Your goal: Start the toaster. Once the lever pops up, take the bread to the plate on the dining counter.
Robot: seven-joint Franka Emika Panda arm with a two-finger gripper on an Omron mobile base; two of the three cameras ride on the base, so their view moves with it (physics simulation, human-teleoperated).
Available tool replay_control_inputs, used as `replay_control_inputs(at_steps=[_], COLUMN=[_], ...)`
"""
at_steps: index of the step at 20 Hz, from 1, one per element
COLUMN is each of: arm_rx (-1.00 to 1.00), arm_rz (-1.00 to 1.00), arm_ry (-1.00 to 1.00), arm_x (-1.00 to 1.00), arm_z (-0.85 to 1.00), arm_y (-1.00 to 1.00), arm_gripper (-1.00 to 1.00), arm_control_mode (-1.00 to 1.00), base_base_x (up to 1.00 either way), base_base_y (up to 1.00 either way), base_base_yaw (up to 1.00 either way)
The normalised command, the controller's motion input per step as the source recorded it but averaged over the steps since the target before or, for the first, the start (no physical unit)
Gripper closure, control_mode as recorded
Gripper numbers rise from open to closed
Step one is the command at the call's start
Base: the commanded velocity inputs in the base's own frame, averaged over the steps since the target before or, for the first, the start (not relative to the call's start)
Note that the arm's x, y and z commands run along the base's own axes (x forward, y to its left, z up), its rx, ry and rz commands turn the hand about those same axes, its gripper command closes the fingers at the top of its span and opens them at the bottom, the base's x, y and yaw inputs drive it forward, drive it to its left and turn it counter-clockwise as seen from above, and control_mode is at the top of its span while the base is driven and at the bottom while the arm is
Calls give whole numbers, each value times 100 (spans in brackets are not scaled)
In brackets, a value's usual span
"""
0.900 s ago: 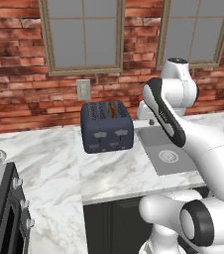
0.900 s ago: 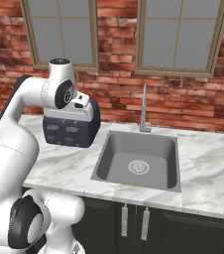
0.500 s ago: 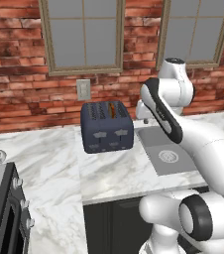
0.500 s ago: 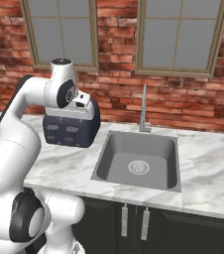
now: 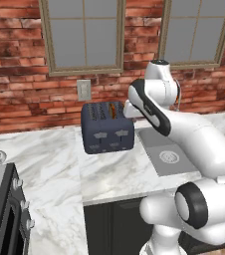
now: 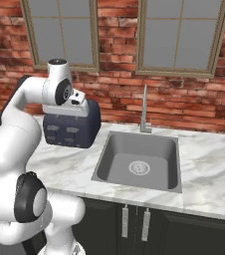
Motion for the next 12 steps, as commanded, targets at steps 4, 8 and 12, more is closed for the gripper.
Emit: replay_control_inputs(at_steps=[4, 8, 12], arm_rx=[0, 0, 0], arm_rz=[1, 0, 0], arm_ry=[0, -2, -2], arm_x=[33, 36, 31], arm_z=[-16, -22, -25], arm_y=[33, 23, 14], arm_gripper=[-100, -100, -100], arm_control_mode=[-100, -100, -100], base_base_x=[0, 0, 0], base_base_y=[0, 0, 0], base_base_yaw=[0, 0, 0])
